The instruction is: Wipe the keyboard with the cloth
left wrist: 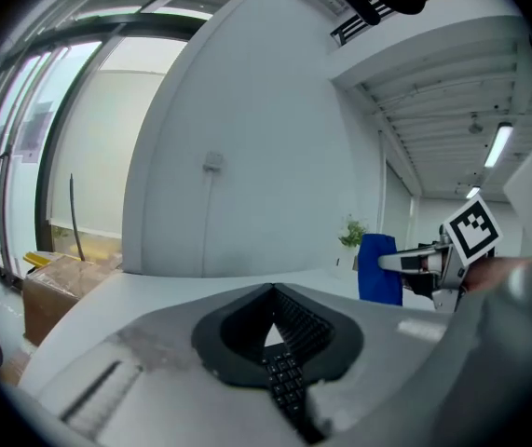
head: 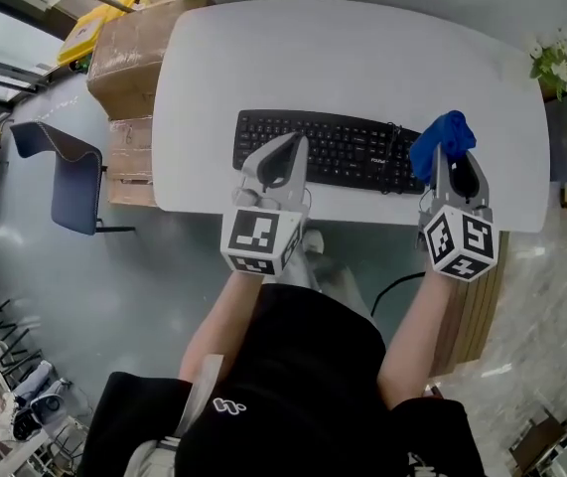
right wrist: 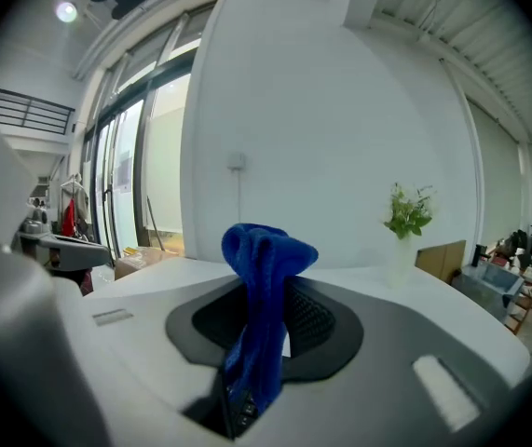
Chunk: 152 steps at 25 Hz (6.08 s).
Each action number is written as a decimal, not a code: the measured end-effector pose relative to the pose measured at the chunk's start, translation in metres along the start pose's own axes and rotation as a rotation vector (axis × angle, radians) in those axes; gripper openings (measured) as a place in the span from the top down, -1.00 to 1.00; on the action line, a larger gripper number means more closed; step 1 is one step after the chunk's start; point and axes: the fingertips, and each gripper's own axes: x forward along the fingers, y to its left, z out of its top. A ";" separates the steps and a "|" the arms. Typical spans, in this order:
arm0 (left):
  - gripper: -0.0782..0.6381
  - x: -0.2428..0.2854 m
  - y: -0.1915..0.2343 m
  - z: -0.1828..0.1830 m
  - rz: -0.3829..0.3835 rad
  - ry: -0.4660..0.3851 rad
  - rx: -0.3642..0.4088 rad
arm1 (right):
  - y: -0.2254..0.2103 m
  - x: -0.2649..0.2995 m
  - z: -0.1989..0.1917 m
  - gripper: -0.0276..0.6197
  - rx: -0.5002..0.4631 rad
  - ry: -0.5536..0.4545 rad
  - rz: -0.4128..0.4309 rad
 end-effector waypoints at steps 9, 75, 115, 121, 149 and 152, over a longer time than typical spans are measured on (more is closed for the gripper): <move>0.79 -0.054 0.000 0.035 0.089 -0.109 0.006 | 0.047 -0.035 0.052 0.61 -0.027 -0.131 0.149; 0.79 -0.041 0.041 -0.114 0.065 0.250 -0.063 | 0.177 0.064 -0.178 0.61 0.110 0.437 0.319; 0.79 -0.012 -0.054 -0.048 -0.075 0.099 0.023 | -0.039 -0.040 -0.084 0.61 0.203 0.045 -0.119; 0.79 -0.026 -0.046 0.029 -0.029 -0.078 0.070 | -0.014 -0.048 0.009 0.61 0.163 -0.151 -0.006; 0.79 -0.081 -0.041 0.129 0.054 -0.333 0.150 | 0.125 -0.079 0.117 0.62 0.030 -0.364 0.362; 0.79 -0.081 -0.036 0.127 0.054 -0.332 0.145 | 0.130 -0.075 0.114 0.62 0.020 -0.353 0.359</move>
